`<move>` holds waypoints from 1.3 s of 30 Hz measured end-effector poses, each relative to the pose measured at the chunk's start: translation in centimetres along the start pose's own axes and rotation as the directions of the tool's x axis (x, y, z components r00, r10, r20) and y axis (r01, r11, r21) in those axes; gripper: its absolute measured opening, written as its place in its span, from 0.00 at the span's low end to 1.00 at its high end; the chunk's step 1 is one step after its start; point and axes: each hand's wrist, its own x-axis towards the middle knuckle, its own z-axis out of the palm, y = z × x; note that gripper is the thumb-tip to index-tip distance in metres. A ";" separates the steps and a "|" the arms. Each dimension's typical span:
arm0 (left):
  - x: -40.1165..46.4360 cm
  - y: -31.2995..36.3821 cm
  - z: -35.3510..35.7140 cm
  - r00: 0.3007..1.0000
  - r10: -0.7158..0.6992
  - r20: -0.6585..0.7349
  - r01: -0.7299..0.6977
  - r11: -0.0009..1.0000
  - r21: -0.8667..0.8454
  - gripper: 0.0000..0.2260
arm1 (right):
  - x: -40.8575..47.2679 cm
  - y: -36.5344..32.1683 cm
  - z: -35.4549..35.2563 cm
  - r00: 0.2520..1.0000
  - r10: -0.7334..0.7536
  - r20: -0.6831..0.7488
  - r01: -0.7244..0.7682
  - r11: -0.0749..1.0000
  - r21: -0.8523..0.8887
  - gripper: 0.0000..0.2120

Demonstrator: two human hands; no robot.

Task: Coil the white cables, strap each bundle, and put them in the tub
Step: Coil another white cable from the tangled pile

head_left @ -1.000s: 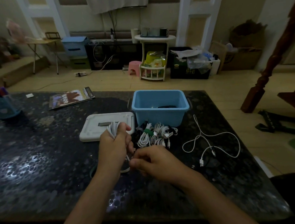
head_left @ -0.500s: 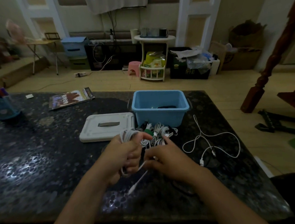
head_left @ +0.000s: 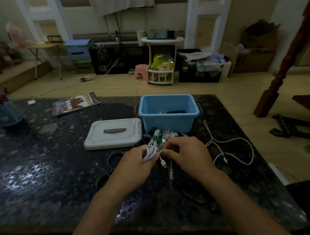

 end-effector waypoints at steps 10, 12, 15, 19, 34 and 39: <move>-0.2 0.5 0.8 0.998 0.002 -0.059 -0.001 1.000 0.028 0.13 | -0.1 -0.9 0.6 0.997 0.073 0.009 -0.073 0.952 0.296 0.02; -0.3 0.7 0.6 0.998 -0.040 -0.039 0.041 0.998 0.045 0.18 | -0.2 -1.0 0.5 0.991 0.108 0.079 -0.130 0.915 0.381 0.04; -0.1 0.4 0.5 0.996 -0.087 0.003 0.086 0.989 0.122 0.27 | -0.3 -1.5 0.3 0.968 0.123 0.219 -0.232 0.772 0.592 0.05; 0.1 0.0 1.0 0.998 -0.050 -0.038 0.056 0.984 0.171 0.22 | -0.4 -1.6 0.6 0.959 0.143 0.243 -0.276 0.656 0.703 0.06; -0.5 0.2 1.3 0.998 0.050 -0.024 -0.044 0.975 0.216 0.15 | -1.2 -3.6 0.3 0.989 0.123 0.078 -0.138 0.962 0.235 0.24; -0.6 0.7 2.1 0.998 0.067 0.001 -0.065 0.972 0.224 0.11 | -1.6 -3.5 0.1 0.986 -0.158 0.059 0.164 0.978 -0.127 0.07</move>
